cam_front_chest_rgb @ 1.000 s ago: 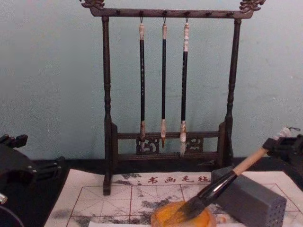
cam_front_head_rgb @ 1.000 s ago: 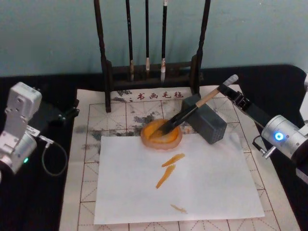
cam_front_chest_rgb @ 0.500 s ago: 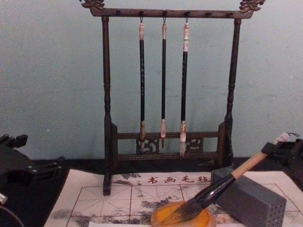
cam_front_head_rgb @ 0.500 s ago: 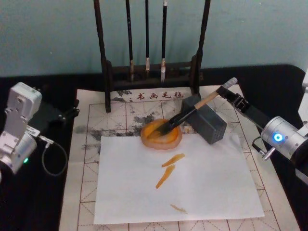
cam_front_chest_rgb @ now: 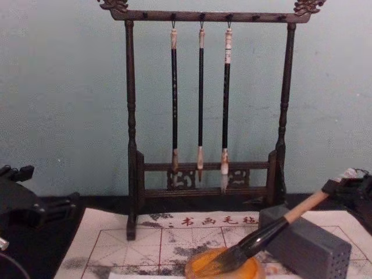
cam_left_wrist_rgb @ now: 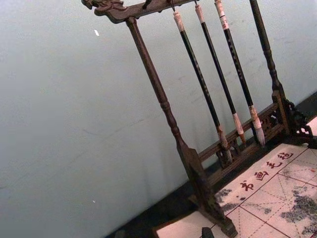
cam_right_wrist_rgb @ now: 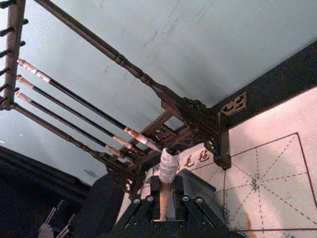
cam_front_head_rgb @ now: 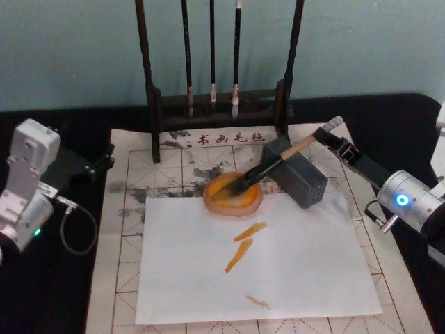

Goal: Pick up the brush from the inkstone, write on the paper, then place the brush back to its original position.

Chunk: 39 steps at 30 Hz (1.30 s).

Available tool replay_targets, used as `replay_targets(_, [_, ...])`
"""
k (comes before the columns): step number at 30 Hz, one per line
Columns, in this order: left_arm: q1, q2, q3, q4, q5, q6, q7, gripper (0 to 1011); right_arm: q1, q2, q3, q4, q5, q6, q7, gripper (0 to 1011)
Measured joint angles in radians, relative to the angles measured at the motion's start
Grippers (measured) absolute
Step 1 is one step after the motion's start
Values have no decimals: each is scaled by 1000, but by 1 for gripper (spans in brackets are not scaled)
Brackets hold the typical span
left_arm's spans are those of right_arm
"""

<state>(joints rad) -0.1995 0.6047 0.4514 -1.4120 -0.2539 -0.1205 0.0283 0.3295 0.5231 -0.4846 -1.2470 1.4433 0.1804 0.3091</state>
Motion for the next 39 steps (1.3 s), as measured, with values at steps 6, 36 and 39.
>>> replay_targets(6, [0,0,0,0,0,0,0,1001,0,0,1,1,4,4,-3,175])
replay_targets(36, [0,0,0,0,0,0,0,1001,0,1,0,0,2,3,-2,393])
replay_targets(39, [0,0,0,0,0,0,0,1001,0,1,0,0,2,3,-2,488])
